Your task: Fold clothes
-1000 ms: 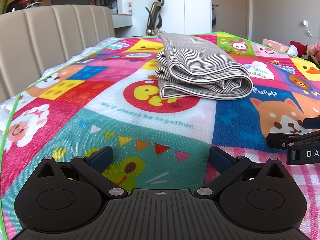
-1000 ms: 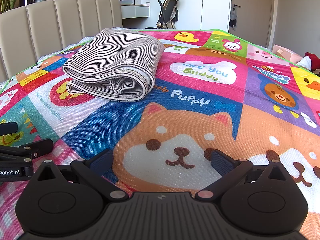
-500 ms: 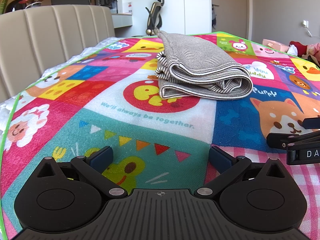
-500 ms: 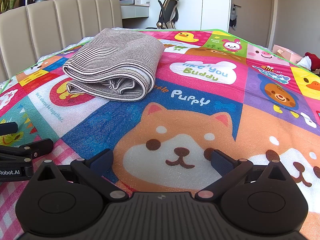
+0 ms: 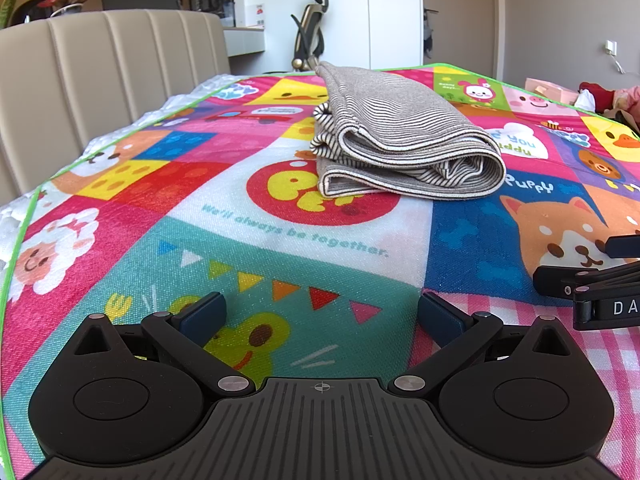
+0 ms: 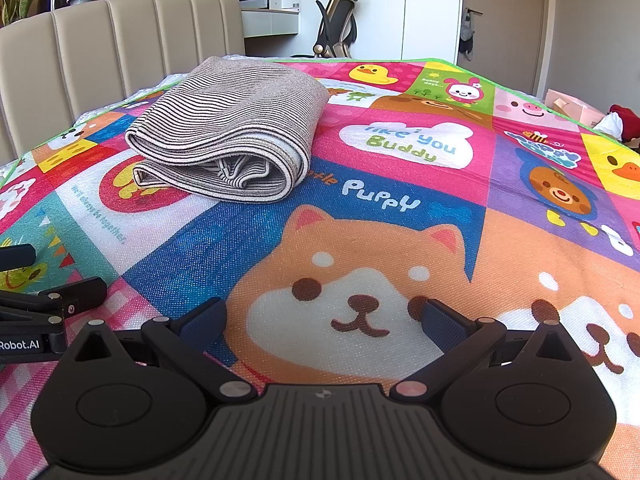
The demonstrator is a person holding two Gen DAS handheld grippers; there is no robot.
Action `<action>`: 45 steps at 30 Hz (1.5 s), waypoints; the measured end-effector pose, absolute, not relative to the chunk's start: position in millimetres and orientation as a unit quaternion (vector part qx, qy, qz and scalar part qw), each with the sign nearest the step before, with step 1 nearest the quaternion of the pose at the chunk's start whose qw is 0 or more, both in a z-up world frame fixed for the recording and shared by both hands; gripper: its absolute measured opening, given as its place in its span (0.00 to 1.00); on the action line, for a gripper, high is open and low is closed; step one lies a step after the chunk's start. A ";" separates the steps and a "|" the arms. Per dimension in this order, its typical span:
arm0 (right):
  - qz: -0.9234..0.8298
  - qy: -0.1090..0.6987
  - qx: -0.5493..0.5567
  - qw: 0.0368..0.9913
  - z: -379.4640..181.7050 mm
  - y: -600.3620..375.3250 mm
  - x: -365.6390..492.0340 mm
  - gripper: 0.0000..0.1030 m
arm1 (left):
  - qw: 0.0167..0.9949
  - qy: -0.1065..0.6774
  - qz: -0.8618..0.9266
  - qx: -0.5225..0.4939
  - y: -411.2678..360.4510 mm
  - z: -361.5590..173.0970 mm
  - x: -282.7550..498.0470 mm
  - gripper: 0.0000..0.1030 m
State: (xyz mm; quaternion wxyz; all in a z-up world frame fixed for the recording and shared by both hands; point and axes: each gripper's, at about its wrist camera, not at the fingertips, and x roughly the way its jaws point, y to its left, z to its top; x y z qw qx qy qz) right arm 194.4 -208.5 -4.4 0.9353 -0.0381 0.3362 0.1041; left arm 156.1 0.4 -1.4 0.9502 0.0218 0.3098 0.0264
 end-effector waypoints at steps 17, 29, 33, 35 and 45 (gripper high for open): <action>0.104 0.336 -0.038 0.935 -4.4 -208.4 194.3 1.00 | 0.950 0.310 0.027 0.022 0.3 -1.8 156.4 1.00; 0.105 0.330 -0.034 0.938 -5.4 -209.4 192.3 1.00 | 0.949 0.312 0.022 0.034 -1.1 -0.2 159.0 1.00; 0.107 0.330 -0.028 0.937 -5.5 -211.0 192.6 1.00 | 0.937 0.347 0.029 0.005 2.4 6.3 165.8 1.00; 0.107 0.330 -0.028 0.938 -5.4 -211.0 192.4 1.00 | 0.934 0.355 0.041 -0.007 2.1 7.0 166.0 1.00; 0.106 0.329 -0.030 0.938 -5.7 -209.5 192.4 1.00 | 0.939 0.340 0.055 0.013 -4.2 2.7 163.2 1.00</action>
